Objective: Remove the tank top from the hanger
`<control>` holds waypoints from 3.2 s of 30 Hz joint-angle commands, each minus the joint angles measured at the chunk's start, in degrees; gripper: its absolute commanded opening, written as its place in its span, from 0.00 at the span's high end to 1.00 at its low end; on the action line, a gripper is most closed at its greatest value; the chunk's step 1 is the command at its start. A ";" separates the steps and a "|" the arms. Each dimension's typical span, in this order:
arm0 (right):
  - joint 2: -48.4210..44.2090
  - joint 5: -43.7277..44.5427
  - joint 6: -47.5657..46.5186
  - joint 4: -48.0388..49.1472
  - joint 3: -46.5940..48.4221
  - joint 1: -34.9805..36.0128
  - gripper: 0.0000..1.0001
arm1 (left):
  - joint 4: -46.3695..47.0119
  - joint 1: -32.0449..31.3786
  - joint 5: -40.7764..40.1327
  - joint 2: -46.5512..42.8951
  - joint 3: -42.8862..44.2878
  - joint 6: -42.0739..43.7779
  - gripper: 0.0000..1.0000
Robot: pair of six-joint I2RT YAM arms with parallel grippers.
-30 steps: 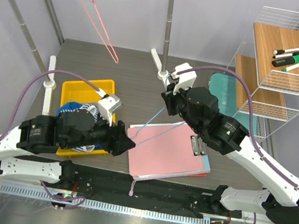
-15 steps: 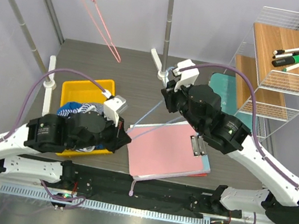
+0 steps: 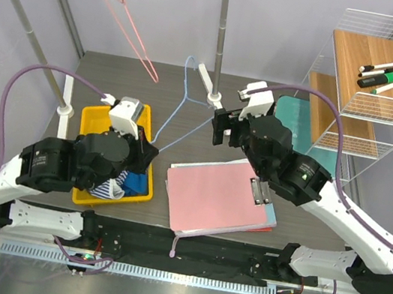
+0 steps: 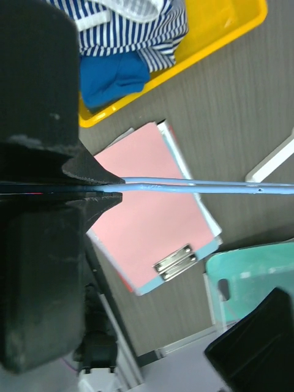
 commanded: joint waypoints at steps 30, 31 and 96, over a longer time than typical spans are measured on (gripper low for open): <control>-16.81 2.43 5.42 5.06 -7.43 0.05 0.09 | 9.70 31.37 -4.70 34.94 50.74 20.77 1.00; -16.90 1.90 5.69 4.97 -7.51 0.05 0.09 | 9.70 33.12 -3.30 36.25 50.74 19.80 1.00; -34.90 -24.21 35.65 40.73 -63.75 -0.04 0.06 | 61.35 40.60 78.97 -21.11 -47.85 -6.04 0.00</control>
